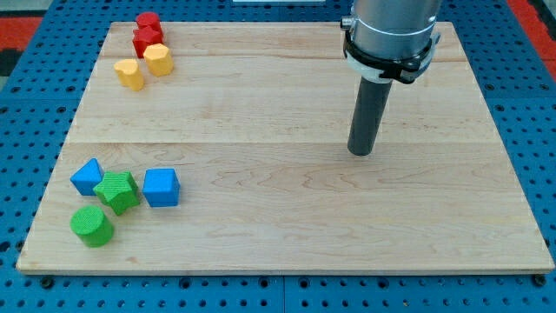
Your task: Move the arm below the yellow heart
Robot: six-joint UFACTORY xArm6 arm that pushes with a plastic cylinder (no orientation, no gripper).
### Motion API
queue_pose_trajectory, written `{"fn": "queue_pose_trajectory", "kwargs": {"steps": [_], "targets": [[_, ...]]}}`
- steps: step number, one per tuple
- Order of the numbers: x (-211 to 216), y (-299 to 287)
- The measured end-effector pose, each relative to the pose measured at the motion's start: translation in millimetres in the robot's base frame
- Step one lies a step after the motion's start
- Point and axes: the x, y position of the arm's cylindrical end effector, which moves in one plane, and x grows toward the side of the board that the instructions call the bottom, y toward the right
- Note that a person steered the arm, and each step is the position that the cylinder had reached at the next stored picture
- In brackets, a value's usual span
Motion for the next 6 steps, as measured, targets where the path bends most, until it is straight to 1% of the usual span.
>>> {"fn": "queue_pose_trajectory", "kwargs": {"steps": [2,3,4,5,6], "targets": [[-1,0],[-16,-6],[-46,-65],[-48,-117],[-49,-153]]}}
